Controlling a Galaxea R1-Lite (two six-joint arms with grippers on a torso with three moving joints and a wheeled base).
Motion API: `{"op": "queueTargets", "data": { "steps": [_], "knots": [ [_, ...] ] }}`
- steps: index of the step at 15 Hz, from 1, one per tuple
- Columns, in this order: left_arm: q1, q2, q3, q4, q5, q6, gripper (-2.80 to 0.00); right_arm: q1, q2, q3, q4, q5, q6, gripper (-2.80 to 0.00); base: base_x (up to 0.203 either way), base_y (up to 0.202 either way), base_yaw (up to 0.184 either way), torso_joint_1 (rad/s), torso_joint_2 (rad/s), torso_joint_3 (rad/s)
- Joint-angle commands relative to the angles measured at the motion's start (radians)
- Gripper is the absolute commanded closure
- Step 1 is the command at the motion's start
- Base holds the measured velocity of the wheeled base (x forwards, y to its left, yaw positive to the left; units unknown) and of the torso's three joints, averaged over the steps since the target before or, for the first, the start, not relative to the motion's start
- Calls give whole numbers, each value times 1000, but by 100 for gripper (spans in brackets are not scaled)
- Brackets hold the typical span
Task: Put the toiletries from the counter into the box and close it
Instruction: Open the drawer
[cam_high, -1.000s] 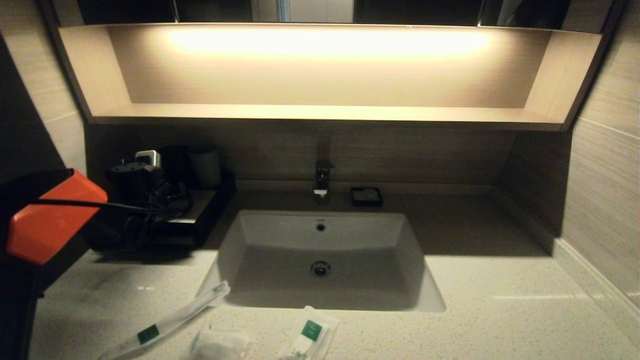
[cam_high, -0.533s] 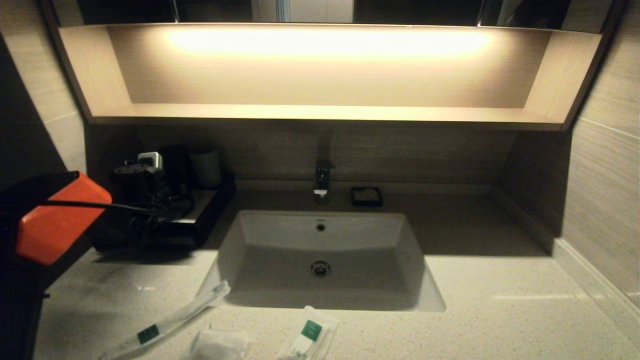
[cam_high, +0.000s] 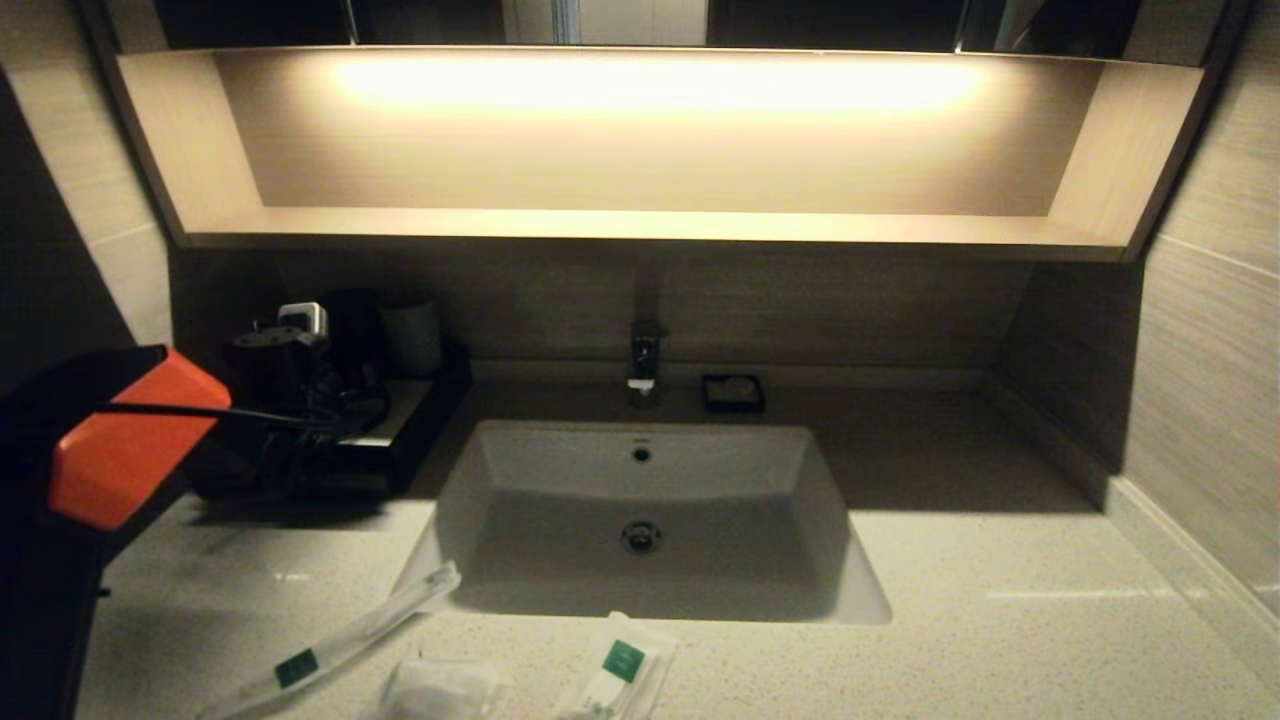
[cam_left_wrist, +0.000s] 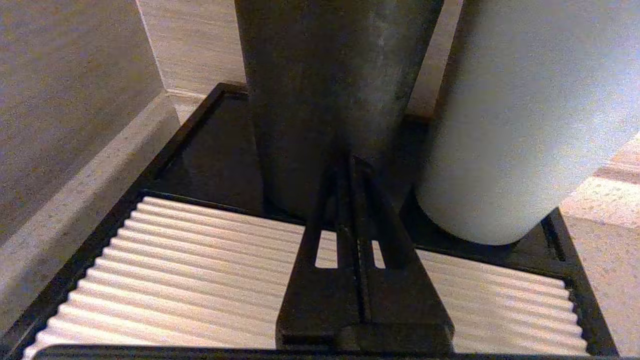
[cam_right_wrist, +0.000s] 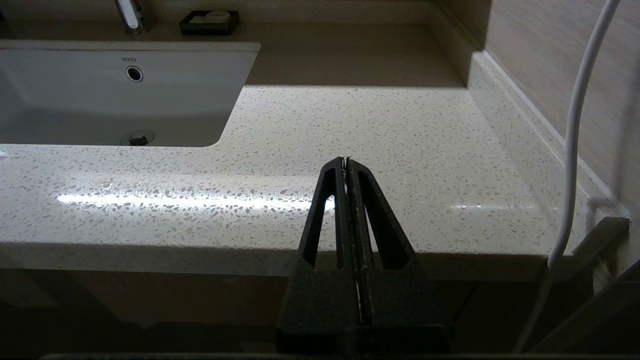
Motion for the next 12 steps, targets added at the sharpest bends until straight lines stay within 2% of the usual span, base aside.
{"op": "queueTargets", "data": {
  "steps": [1,12],
  "knots": [
    [0,10,-6,-7,1,0,0,0,0,2,0,0,-1,0,0,0,0,0,0,0],
    [2,13,-12,-13,1,-1,0,0,0,2,0,0,-1,0,0,0,0,0,0,0]
  ]
}}
